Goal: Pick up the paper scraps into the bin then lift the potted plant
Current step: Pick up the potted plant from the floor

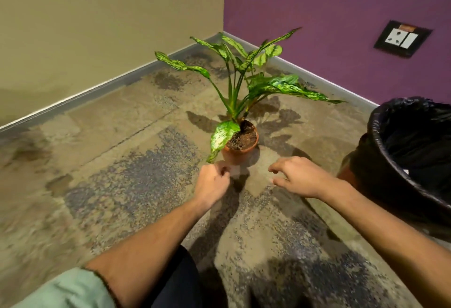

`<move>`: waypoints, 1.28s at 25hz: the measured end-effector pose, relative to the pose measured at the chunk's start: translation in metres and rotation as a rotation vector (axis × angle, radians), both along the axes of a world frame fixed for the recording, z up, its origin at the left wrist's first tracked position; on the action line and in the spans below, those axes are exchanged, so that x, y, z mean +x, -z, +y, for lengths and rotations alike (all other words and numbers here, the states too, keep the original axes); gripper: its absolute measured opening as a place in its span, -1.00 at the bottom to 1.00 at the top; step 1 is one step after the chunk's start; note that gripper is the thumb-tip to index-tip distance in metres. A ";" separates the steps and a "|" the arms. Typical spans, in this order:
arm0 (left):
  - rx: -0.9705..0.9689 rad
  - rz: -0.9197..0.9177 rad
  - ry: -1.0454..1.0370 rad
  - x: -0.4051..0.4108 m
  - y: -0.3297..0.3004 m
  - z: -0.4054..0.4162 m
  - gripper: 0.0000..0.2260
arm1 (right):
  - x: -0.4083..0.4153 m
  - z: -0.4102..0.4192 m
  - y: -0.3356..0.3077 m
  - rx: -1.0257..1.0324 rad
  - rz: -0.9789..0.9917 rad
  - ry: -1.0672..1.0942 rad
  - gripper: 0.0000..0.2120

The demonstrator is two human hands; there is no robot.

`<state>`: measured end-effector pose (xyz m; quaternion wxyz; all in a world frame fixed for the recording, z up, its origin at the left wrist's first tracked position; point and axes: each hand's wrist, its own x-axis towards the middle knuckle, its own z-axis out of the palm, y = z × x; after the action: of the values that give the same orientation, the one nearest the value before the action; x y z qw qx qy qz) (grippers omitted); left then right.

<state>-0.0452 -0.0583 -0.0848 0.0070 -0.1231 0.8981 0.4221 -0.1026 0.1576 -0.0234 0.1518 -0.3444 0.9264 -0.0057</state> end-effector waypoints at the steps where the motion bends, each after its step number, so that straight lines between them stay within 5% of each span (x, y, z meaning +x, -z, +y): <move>1: -0.045 -0.010 0.000 -0.004 0.004 -0.007 -0.81 | -0.006 -0.004 0.005 0.022 0.001 -0.002 -0.61; 4: -0.127 0.046 -0.082 -0.012 0.013 -0.014 -0.61 | -0.022 -0.009 0.020 0.140 -0.003 0.004 -0.51; 7: 0.225 0.045 -0.270 -0.014 0.004 -0.002 -0.70 | -0.032 -0.010 0.034 0.166 -0.038 0.045 -0.36; 9: 0.404 -0.019 -0.330 -0.026 0.008 0.005 -0.76 | -0.045 -0.013 0.042 0.090 -0.075 0.113 -0.27; 12: 0.582 -0.104 -0.242 -0.045 0.030 0.006 -0.43 | -0.067 -0.021 0.055 -0.072 -0.205 0.218 -0.01; 15: 0.494 -0.059 -0.175 -0.058 0.050 0.002 -0.35 | -0.088 -0.029 0.067 -0.310 -0.397 0.421 0.18; 19: 0.524 -0.020 -0.028 -0.067 0.042 -0.008 -0.33 | -0.103 -0.043 0.084 -0.648 -0.589 0.656 -0.08; 22: 0.443 -0.122 -0.015 -0.079 0.049 -0.020 -0.71 | -0.114 -0.058 0.089 -0.816 -0.634 0.788 -0.35; 24: 0.587 -0.193 -0.109 -0.083 0.053 -0.023 -0.92 | -0.126 -0.071 0.086 -0.888 -0.638 0.932 -0.40; 28: 0.999 -0.243 -0.408 -0.097 0.048 -0.024 -0.84 | -0.141 -0.086 0.074 -0.964 -0.693 1.074 -0.49; 32: 1.051 -0.208 -0.412 -0.096 0.023 -0.022 -0.87 | -0.141 -0.088 0.068 -0.927 -0.771 1.011 -0.54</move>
<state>-0.1417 -0.0800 -0.1080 0.0730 -0.3163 0.5199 0.7901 -0.2439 0.0693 -0.0909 0.2824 0.1167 0.7558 -0.5792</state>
